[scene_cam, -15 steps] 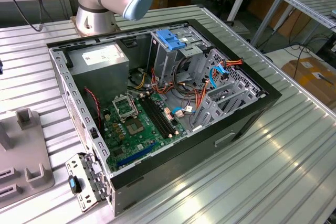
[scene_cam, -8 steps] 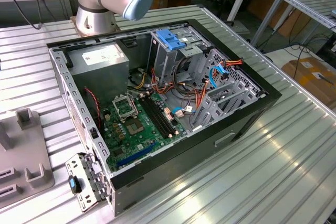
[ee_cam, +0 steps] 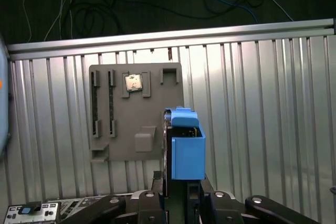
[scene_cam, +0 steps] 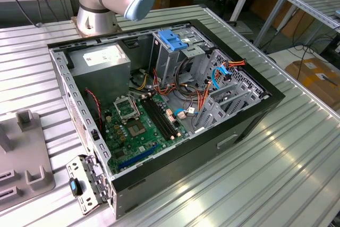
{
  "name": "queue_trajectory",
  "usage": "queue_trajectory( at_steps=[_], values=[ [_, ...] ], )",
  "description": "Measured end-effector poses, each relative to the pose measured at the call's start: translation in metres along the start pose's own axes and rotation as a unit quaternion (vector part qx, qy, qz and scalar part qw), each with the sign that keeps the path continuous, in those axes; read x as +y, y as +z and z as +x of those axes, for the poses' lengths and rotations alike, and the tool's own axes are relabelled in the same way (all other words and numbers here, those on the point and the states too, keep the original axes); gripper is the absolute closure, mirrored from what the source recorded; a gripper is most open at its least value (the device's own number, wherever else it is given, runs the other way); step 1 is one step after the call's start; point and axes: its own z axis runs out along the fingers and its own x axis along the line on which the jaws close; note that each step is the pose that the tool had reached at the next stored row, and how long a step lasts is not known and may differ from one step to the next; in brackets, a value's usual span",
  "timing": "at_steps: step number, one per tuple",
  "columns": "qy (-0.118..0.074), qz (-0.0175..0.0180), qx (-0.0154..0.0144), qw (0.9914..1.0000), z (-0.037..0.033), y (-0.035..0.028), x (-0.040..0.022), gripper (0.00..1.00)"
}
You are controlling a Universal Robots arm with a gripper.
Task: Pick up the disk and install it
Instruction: 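Pick up the disk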
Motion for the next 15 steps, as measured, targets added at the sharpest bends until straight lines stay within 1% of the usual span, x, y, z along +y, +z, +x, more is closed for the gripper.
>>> queue_trajectory(
  at_steps=[3,5,6,8,13,14,15],
  values=[
    [0.000,-0.0001,0.0000,1.00000,0.0000,-0.0001,-0.0002,0.65],
    [0.000,-0.0001,0.0001,1.00000,-0.0001,-0.0001,-0.0018,0.65],
    [0.000,0.0000,0.0000,1.00000,-0.0003,0.0000,-0.0041,0.65],
    [0.000,0.0000,0.0000,1.00000,-0.0011,0.0001,-0.0127,0.65],
    [0.000,0.0000,0.0000,1.00000,-0.0022,0.0003,-0.0250,0.65],
    [0.000,0.0000,0.0000,1.00000,-0.0026,0.0004,-0.0300,0.65],
    [0.000,-0.0001,0.0000,1.00000,-0.0029,0.0004,-0.0332,0.65]
  ],
)
